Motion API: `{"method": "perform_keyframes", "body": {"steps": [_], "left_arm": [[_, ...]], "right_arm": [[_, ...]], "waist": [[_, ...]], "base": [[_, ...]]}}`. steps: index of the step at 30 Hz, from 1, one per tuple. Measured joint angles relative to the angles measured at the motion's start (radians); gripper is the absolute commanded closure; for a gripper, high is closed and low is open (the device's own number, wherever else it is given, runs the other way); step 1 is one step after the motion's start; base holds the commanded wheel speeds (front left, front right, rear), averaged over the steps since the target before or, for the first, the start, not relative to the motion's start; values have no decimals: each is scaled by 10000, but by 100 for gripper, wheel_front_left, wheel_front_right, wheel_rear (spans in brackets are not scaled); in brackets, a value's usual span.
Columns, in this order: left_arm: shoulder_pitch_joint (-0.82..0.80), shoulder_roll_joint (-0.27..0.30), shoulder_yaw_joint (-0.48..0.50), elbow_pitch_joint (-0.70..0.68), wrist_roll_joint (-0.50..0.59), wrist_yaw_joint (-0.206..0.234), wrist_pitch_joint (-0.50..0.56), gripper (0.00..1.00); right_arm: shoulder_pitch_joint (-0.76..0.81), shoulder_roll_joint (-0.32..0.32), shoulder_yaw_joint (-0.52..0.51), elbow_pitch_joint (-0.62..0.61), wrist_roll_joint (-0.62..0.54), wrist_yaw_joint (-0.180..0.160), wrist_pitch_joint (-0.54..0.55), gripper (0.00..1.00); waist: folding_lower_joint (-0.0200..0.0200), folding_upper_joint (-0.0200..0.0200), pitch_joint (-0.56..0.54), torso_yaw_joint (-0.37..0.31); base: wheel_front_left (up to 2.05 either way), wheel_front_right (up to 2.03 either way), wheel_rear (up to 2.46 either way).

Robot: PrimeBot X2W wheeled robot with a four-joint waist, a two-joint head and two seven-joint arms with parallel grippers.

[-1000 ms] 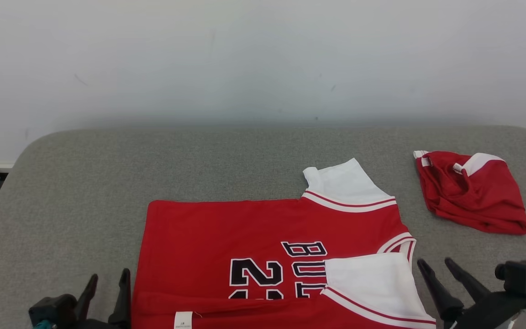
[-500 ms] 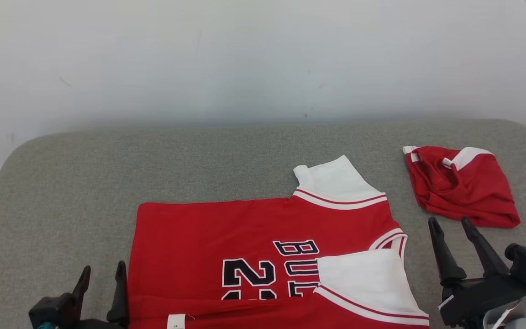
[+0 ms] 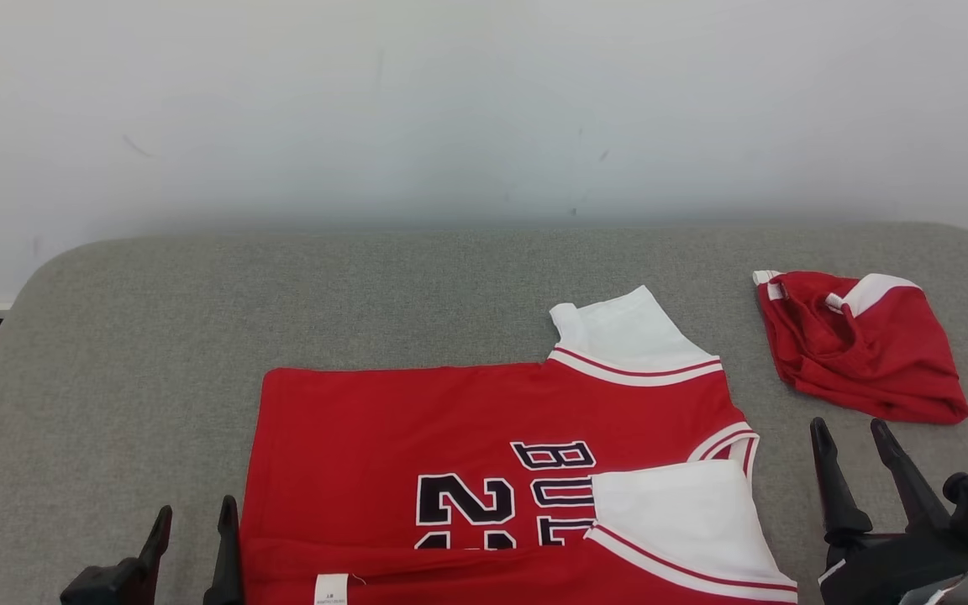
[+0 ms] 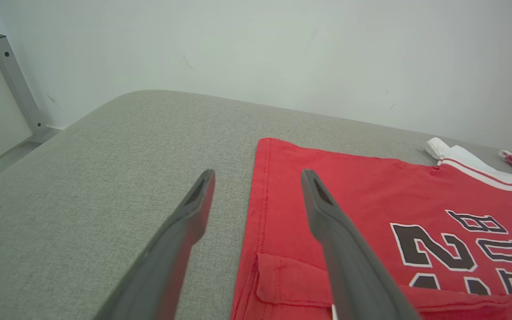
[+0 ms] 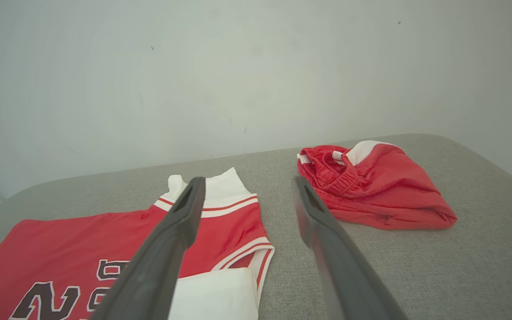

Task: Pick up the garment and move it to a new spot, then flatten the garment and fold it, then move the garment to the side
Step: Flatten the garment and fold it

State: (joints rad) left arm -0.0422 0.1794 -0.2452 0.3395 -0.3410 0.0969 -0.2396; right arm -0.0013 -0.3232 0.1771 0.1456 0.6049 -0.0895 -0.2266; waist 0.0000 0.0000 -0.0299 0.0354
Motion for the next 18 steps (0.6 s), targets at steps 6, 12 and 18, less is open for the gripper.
{"method": "perform_keyframes", "body": {"steps": [6,12,18], "left_arm": [[1,-10,6,-82,4,12,0,0],[-46,-71,-151,-134,69,12,0,0],[-187,-90,-259,-90,81,-94,17,0]], "right_arm": [[167,2,-58,119,-17,-12,-38,0],[175,38,-107,138,-29,-31,-113,0],[131,67,-58,228,-119,-31,-115,0]], "waist": [[0,0,22,55],[0,0,59,173],[0,0,106,392]], "base": [[0,0,0],[0,0,0],[0,0,0]]}}
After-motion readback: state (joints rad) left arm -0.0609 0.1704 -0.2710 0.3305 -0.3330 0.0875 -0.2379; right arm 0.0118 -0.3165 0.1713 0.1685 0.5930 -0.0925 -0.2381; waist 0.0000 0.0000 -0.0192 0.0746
